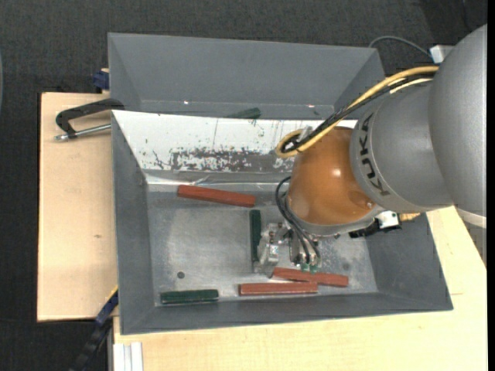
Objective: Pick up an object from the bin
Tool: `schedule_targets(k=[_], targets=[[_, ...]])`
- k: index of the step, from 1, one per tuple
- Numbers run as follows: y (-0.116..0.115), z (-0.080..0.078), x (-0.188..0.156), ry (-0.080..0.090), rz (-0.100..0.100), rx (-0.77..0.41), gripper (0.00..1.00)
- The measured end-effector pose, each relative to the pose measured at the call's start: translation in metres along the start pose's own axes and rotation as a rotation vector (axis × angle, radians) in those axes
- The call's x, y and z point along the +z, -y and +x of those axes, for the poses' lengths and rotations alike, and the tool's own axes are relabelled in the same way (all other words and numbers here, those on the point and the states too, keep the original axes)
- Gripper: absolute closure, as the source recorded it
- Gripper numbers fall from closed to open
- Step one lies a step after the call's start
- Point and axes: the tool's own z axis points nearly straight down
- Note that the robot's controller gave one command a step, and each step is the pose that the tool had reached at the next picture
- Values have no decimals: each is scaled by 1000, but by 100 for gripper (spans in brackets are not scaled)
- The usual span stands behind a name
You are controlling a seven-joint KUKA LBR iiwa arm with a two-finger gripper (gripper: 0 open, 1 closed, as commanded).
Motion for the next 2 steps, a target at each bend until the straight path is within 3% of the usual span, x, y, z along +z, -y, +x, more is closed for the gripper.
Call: schedule_targets(k=[1,2], targets=[[7,-2,-1,1,-1,54,100],[-39,-11,-41,3,2,116,100]])
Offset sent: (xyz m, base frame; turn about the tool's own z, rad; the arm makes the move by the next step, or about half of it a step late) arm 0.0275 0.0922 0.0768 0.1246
